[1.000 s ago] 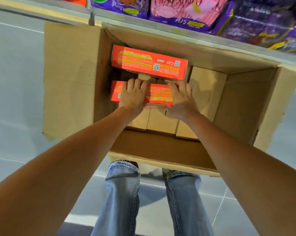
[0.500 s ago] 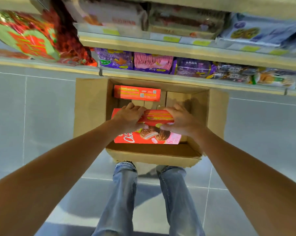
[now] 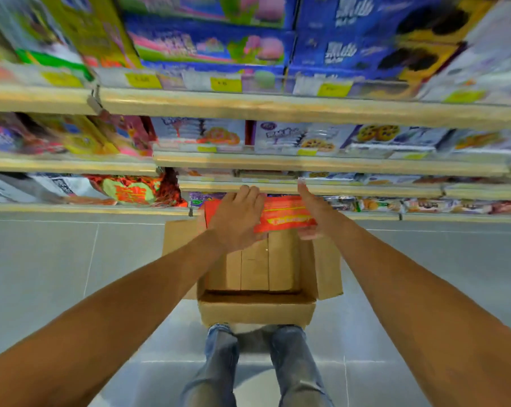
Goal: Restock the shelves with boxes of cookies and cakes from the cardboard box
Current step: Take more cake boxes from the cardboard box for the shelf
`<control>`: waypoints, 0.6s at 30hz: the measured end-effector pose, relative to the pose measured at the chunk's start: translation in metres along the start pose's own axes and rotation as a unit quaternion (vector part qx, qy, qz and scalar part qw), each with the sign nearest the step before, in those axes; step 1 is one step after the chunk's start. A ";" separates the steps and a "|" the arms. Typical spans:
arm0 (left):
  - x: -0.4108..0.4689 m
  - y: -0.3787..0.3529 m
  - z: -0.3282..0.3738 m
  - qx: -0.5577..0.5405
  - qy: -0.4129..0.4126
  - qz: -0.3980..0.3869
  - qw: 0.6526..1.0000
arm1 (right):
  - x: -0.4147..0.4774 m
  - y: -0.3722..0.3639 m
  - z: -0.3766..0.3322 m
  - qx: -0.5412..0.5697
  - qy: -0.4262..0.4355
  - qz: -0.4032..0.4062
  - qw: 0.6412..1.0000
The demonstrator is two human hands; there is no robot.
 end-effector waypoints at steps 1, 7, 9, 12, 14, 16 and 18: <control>-0.002 0.013 0.002 0.035 -0.016 0.016 0.999 | -0.008 0.004 -0.006 0.046 -0.014 0.000 0.999; -0.025 0.114 -0.007 -0.009 -0.052 0.129 0.990 | -0.072 0.023 -0.044 0.116 0.018 -0.038 0.992; -0.030 0.146 -0.025 -0.101 -0.014 0.134 0.986 | -0.087 0.031 -0.068 0.084 0.077 -0.050 0.992; -0.030 0.183 -0.049 -0.178 0.016 0.135 0.974 | -0.134 0.033 -0.107 0.060 0.158 -0.067 0.983; -0.028 0.214 -0.054 -0.209 0.004 0.119 0.971 | -0.170 0.032 -0.130 0.031 0.197 -0.100 0.975; -0.026 0.245 -0.051 -0.242 -0.015 0.089 0.966 | -0.199 0.033 -0.152 0.011 0.224 -0.121 0.967; -0.023 0.265 -0.048 -0.287 -0.012 0.027 0.958 | -0.224 0.032 -0.173 0.002 0.242 -0.154 0.958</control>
Point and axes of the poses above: each hand's wrist, its own x-axis towards the middle knuckle, its own y-axis out of the back of the hand, z = x × y, the point moved 8 cm from there along x, towards the middle knuckle, and after that the axes turned 7 degrees about x, right-handed, at the moved point
